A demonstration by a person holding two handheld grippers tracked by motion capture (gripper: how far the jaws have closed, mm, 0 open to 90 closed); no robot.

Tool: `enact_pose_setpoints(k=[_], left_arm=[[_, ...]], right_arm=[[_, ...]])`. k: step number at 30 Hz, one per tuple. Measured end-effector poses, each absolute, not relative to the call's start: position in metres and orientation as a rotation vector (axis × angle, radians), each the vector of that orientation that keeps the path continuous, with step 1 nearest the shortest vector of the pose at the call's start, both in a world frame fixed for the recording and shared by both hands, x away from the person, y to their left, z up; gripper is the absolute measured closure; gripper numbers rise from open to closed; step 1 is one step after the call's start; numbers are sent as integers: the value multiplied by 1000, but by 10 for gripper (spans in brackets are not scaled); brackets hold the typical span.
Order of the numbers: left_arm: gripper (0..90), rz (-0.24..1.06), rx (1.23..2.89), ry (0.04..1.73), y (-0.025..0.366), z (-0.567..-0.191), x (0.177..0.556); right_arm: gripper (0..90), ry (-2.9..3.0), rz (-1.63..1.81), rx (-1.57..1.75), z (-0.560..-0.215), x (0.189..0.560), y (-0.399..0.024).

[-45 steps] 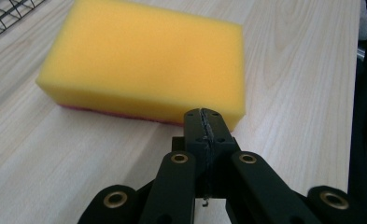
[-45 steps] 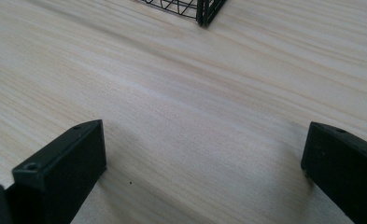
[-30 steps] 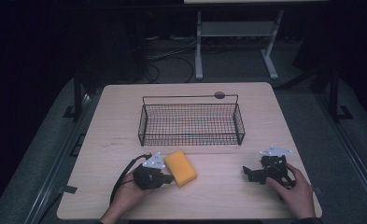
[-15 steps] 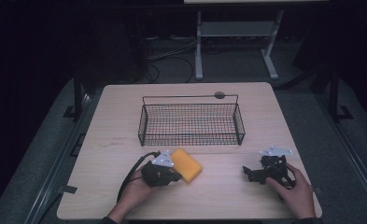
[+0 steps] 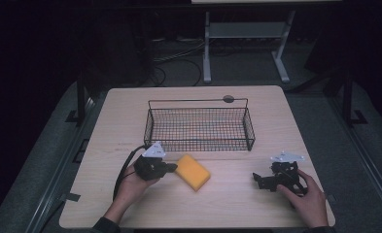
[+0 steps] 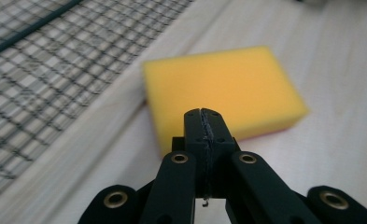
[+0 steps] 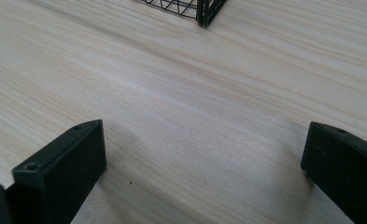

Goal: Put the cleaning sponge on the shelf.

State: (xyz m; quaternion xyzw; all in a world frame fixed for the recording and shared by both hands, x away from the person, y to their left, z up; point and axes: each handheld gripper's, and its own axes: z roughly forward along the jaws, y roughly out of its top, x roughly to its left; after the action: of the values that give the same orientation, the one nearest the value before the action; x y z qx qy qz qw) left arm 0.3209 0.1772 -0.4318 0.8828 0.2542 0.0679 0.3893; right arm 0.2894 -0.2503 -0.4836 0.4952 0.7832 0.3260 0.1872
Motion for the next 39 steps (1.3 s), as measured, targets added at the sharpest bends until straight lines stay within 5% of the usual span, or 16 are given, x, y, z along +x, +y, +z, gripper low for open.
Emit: enact_pose_setpoints(k=[13,39], left_arm=[[896,187,2270,699,179,-444,344],[896,102,2304,589,169,-442,304]], right_arm=[[0,2204,917,1394,-484,289,-250],[0,2205,918,1394,-484,289,-250]])
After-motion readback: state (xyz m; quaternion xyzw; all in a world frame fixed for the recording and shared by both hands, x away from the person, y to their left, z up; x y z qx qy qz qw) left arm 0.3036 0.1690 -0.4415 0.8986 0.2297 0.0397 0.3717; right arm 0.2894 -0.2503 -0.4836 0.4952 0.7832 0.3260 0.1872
